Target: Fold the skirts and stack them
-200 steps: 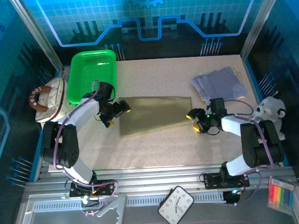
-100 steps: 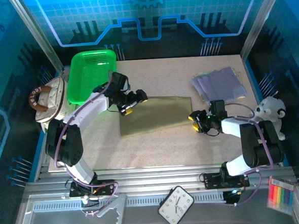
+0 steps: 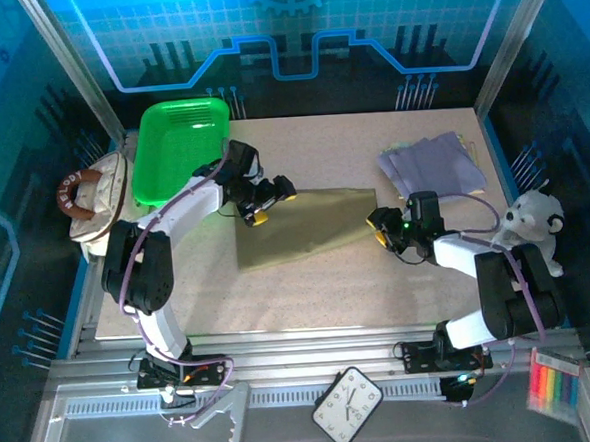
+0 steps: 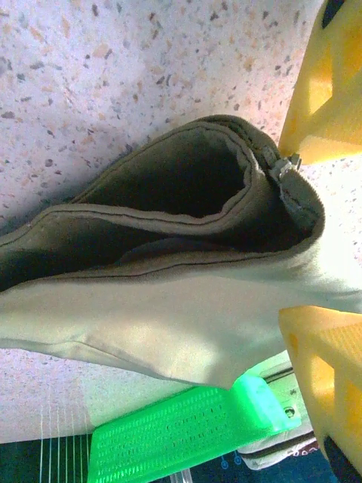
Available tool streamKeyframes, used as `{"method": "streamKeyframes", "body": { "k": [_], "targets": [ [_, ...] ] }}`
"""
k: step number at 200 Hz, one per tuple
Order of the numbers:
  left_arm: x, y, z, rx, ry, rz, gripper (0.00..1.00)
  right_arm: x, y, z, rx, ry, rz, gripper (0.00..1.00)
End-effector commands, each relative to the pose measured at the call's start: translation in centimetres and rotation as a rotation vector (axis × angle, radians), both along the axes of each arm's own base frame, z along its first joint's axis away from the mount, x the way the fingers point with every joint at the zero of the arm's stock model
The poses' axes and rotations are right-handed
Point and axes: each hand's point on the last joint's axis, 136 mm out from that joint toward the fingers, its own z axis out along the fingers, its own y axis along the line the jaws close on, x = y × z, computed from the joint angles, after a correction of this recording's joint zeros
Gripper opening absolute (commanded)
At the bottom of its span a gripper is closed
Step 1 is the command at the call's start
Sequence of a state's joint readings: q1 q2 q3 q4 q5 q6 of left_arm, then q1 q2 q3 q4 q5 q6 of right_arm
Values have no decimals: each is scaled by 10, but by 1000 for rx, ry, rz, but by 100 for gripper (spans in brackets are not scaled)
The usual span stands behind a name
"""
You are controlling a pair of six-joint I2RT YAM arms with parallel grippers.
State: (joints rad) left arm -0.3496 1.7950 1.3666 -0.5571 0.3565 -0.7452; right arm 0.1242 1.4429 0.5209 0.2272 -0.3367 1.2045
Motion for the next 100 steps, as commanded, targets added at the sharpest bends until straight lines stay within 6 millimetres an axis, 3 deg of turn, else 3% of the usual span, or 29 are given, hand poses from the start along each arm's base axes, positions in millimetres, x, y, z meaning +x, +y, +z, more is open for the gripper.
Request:
{"method": "streamKeyframes", "body": {
  "k": [1, 16, 33, 75, 100],
  "targets": [
    [5, -18, 3, -79, 15, -29, 92, 10, 1, -5, -18, -28, -9, 54],
    [7, -28, 2, -92, 16, -50, 89, 12, 2, -11, -26, -20, -11, 52],
    [12, -40, -4, -91, 19, -67, 84, 15, 1, -14, -33, -30, -13, 35],
    [43, -62, -24, -101, 22, -58, 42, 13, 4, -21, -87, -25, 29, 0],
    [67, -63, -41, -34, -4, -36, 23, 11, 4, -24, -93, -24, 38, 0]
  ]
}}
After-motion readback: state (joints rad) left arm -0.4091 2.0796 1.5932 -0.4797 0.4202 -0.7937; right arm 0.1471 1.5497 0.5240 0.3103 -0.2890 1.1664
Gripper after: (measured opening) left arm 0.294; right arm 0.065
